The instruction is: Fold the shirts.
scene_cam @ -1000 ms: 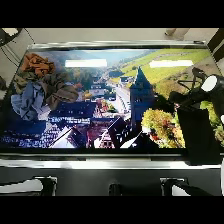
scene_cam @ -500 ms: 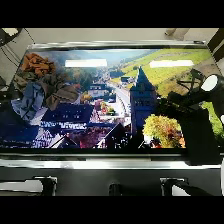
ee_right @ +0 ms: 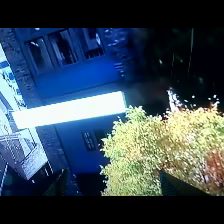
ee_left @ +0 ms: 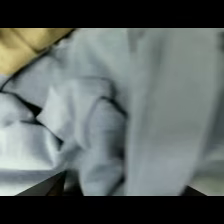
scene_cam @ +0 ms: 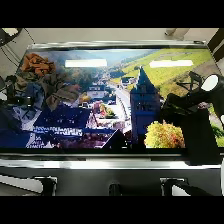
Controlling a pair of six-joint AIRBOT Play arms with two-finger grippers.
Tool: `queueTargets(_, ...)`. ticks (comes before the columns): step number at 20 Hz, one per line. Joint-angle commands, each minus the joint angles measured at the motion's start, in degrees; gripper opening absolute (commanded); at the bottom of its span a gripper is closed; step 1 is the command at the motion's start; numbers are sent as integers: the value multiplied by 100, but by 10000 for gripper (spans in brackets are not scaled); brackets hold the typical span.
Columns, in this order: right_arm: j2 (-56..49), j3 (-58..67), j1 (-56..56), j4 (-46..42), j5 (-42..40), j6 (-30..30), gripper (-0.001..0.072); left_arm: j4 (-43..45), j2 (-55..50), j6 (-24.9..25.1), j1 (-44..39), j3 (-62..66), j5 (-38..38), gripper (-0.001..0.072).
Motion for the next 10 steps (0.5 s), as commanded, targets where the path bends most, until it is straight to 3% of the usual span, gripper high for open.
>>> queueTargets(1,-2,0,2,11,258,20,672,-483,-328,-240,98,0,168,717)
queueTargets(2,-2,0,2,13,269,79,672,-702,-413,-238,122,0,142,707)
queueTargets(4,-2,0,2,24,289,153,672,-809,-472,-238,142,0,131,580)
queueTargets(6,-2,0,2,42,345,149,672,-811,-448,-243,195,2,114,552)
queueTargets(7,-2,0,2,39,385,151,672,-809,-424,-302,234,2,48,405)
queueTargets(8,-2,0,2,39,431,149,672,-811,-398,-404,293,17,-96,176)
queueTargets(9,-2,0,2,39,487,146,672,-811,-348,-409,341,61,-319,31)
queueTargets(10,-2,0,2,35,544,142,671,-811,-262,-411,369,96,-448,30)
